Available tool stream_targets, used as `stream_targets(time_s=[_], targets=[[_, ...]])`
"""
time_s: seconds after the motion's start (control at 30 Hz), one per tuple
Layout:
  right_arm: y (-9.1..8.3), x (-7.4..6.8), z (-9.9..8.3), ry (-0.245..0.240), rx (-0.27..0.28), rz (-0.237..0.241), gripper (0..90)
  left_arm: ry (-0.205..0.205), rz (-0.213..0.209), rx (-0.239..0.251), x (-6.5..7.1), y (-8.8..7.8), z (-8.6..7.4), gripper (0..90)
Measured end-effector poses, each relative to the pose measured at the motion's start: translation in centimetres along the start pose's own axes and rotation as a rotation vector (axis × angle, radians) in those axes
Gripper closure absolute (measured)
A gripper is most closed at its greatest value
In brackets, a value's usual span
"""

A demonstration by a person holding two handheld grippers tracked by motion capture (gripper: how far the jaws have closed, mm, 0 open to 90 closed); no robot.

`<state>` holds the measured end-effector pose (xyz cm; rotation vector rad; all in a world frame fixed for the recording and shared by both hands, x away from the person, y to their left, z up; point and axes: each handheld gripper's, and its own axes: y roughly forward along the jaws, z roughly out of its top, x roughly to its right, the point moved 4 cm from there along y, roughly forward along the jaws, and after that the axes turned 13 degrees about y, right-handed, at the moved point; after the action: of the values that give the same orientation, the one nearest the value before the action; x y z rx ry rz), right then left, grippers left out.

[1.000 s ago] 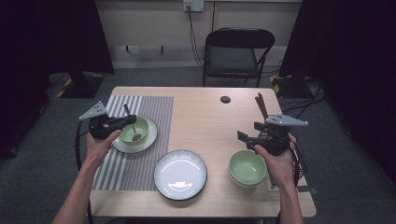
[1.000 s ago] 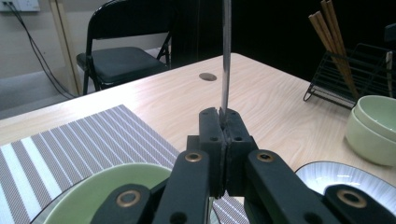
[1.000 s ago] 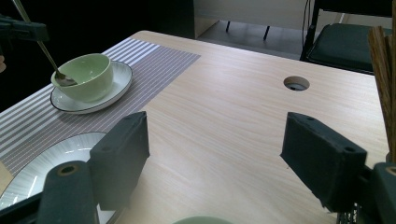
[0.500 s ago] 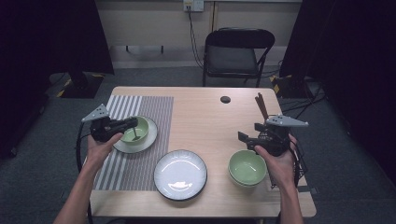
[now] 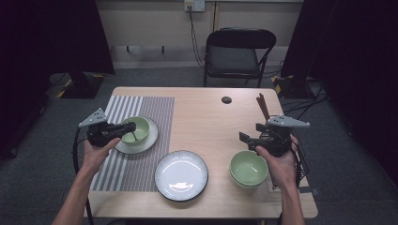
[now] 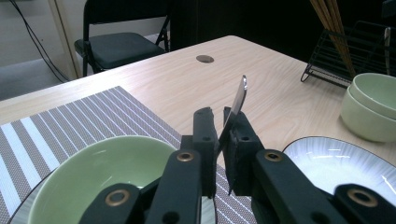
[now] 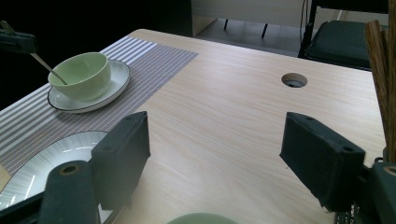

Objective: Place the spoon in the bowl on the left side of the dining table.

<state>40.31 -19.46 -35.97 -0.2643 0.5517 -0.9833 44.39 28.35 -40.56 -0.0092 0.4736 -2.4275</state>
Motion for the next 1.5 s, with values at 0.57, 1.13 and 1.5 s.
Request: stream_targets(time_s=[0.57, 1.13, 1.5], targets=[[0.0, 0.2, 0.0, 0.004, -0.003, -0.005, 22.9, -0.030, 0.021, 0.014, -0.9, -2.4, -1.2, 86.3], [-0.1, 0.2, 0.0, 0.004, -0.001, -0.006, 23.0, -0.053, 0.077, -0.004, -2.7, -4.1, -2.5, 86.5], [0.1, 0.0, -0.1, 0.000, -0.007, -0.002, 23.0, -0.079, 0.110, -0.014, -3.7, -4.8, -3.1, 83.5]])
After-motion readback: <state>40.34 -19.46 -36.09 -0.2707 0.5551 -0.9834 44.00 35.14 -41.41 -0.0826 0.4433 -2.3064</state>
